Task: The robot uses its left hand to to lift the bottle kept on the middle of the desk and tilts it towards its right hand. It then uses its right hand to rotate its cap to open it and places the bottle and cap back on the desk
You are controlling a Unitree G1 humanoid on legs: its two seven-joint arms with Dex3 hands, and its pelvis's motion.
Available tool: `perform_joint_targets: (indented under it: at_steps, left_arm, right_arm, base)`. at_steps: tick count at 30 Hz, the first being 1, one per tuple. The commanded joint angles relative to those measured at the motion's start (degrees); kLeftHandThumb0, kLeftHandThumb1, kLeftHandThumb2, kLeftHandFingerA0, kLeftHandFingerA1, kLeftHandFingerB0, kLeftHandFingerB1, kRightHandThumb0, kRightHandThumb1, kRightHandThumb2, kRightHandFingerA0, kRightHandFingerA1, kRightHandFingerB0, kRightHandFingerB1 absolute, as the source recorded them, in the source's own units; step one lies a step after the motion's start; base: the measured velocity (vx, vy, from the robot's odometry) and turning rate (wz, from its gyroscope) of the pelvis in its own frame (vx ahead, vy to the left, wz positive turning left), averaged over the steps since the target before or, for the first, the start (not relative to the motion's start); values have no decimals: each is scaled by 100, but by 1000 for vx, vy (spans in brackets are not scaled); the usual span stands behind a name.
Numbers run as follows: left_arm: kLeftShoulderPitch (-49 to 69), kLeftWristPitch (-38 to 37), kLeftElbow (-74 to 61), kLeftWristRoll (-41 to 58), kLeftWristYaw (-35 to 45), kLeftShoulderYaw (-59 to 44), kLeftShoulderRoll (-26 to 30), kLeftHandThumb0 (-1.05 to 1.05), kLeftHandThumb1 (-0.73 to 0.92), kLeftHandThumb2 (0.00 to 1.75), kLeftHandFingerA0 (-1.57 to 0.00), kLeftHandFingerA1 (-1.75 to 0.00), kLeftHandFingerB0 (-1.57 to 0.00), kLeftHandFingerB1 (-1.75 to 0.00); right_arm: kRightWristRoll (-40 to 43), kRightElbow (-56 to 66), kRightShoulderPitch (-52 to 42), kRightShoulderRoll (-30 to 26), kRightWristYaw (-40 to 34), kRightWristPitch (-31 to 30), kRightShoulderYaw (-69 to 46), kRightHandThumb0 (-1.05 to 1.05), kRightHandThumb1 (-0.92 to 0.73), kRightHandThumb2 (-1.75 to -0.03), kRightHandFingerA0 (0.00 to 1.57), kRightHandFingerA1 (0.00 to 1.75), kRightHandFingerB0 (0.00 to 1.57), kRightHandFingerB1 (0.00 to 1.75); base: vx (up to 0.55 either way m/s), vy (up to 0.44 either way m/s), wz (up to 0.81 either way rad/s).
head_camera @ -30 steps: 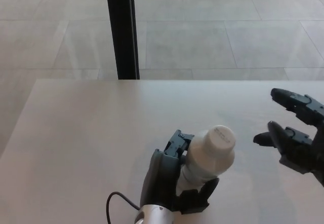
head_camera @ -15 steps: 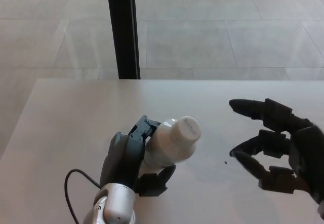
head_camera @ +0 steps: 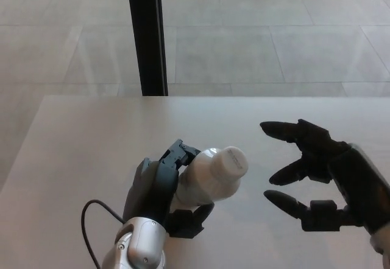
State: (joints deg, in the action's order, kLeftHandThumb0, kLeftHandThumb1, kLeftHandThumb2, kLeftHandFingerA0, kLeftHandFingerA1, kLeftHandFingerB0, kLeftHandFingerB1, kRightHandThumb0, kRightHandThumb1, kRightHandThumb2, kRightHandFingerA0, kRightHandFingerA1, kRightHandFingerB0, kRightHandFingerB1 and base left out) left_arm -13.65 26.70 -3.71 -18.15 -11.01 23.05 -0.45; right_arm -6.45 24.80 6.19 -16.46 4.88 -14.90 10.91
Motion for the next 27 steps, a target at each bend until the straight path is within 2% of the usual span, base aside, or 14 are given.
perform_joint_targets:
  at_steps: [1, 2, 3, 7, 9, 18, 19, 21, 22, 27]
  left_arm:
    - [-15, 90, 71, -149, 112, -3, -48, 26, 70, 122, -100, -171, -84, -144]
    - [-25, 118, 56, -162, 119, -1, -62, 26, 70, 123, -102, -171, -86, -143]
    - [-43, 159, 30, -184, 124, -3, -73, 23, 75, 111, -107, -166, -87, -139]
    - [-43, 165, 47, -185, 168, -34, -134, 27, 72, 118, -106, -170, -87, -142]
    - [-37, 115, 65, -167, 129, -80, -195, 27, 68, 127, -108, -172, -89, -145]
    - [-176, 79, 115, -272, 191, -114, -166, 24, 69, 122, -106, -168, -87, -140]
    - [-222, 185, 97, -287, 214, -124, -172, 23, 71, 116, -105, -166, -86, -138]
    - [-247, 208, 108, -310, 219, -119, -167, 26, 69, 119, -105, -167, -86, -138]
    - [-274, 236, 120, -341, 221, -106, -157, 25, 71, 112, -105, -164, -86, -135]
    - [-226, 138, 155, -271, 249, -161, -184, 25, 70, 119, -110, -165, -91, -139]
  right_arm:
    - [-330, -312, 292, 113, -74, -281, -29, -57, -54, -57, 73, 82, 34, 32]
    - [-360, -394, 352, 148, -85, -323, -35, -57, -54, -57, 74, 81, 34, 32]
    - [-372, -597, 452, 211, -129, -276, -42, -56, -54, -57, 75, 80, 35, 32]
    - [-424, -811, 497, 309, -142, -121, -82, -55, -55, -57, 79, 81, 36, 33]
    - [-534, -828, 551, 351, -136, -242, -1, -53, -57, -58, 79, 84, 38, 33]
    - [-748, -799, 422, 423, -81, -190, 156, -53, -57, -58, 81, 85, 39, 35]
    - [-811, -733, 368, 420, -73, -171, 236, -54, -56, -58, 79, 85, 39, 36]
    - [-868, -663, 339, 421, -65, -175, 286, -56, -55, -58, 76, 83, 38, 36]
    - [-955, -517, 301, 423, -54, -189, 376, -60, -56, -58, 75, 81, 37, 37]
    - [-1033, -168, 249, 462, -1, -112, 492, -64, -58, -58, 74, 81, 37, 38]
  base:
    - [0, 0, 0]
    - [0, 0, 0]
    - [0, 0, 0]
    - [0, 0, 0]
    - [0, 0, 0]
    - [0, 0, 0]
    - [0, 0, 0]
    - [0, 0, 0]
    - [0, 0, 0]
    - [0, 0, 0]
